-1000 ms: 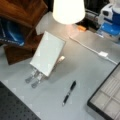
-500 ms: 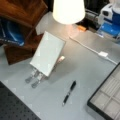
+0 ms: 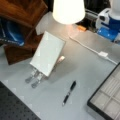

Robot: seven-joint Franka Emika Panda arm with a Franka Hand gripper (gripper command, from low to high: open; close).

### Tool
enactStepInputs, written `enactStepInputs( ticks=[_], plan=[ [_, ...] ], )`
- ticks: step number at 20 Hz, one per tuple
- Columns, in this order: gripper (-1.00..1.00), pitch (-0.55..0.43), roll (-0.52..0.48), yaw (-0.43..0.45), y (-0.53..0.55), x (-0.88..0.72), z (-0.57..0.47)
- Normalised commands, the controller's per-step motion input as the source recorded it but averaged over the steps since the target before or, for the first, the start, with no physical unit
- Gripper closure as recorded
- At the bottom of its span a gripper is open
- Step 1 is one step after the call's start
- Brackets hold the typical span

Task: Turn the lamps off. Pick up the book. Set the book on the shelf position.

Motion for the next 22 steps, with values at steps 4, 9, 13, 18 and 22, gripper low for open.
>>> enactStepInputs(
  ticks=[4, 9, 13, 18, 22],
  plan=[
    [1.0, -0.142, 0.038, 0.08, -0.27, -0.12, -0.41],
    [1.0, -0.203, 0.03, 0.071, -0.2, -0.15, -0.44],
    [1.0, -0.203, 0.013, 0.038, -0.11, -0.23, -0.33],
    [1.0, -0.198, -0.016, -0.003, -0.02, -0.28, -0.24],
    [1.0, -0.216, -0.031, -0.024, 0.02, -0.31, -0.24]
  ],
)
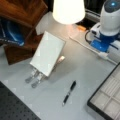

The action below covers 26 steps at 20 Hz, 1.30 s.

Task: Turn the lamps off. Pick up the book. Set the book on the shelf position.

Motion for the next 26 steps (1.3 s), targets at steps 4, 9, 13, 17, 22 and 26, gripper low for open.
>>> enactStepInputs(
  ticks=[4, 9, 13, 17, 22, 26],
  plan=[
    [1.0, -0.26, -0.046, -0.023, 0.02, -0.31, -0.3],
    [1.0, -0.279, -0.054, -0.022, 0.01, -0.32, -0.33],
    [1.0, -0.289, -0.059, -0.021, -0.01, -0.33, -0.3],
    [1.0, -0.27, -0.066, -0.01, -0.04, -0.42, -0.33],
    [1.0, -0.237, -0.077, 0.001, -0.04, -0.48, -0.36],
    [1.0, -0.227, -0.094, 0.013, -0.07, -0.53, -0.4]
  ],
)
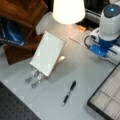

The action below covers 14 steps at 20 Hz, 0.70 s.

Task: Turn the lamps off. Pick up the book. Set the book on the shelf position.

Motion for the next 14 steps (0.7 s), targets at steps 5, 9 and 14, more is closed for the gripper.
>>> enactStepInputs(
  ticks=[5, 9, 14],
  plan=[
    [1.0, -0.206, -0.112, 0.005, -0.04, -0.6, -0.46],
    [1.0, -0.18, -0.118, 0.01, -0.01, -0.67, -0.49],
    [1.0, -0.162, -0.115, 0.032, -0.01, -0.79, -0.5]
  ],
)
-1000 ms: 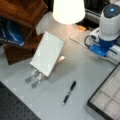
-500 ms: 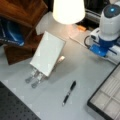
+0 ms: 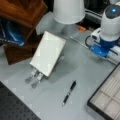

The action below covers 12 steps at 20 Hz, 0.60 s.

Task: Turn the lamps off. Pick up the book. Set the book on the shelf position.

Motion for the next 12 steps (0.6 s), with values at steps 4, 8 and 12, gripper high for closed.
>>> enactStepInputs(
  ticks=[4, 8, 12],
  plan=[
    [1.0, -0.16, -0.098, 0.031, -0.08, -0.86, -0.49],
    [1.0, -0.187, -0.077, 0.023, -0.19, -0.84, -0.45],
    [1.0, -0.18, -0.066, 0.041, -0.3, -0.77, -0.33]
  ],
)
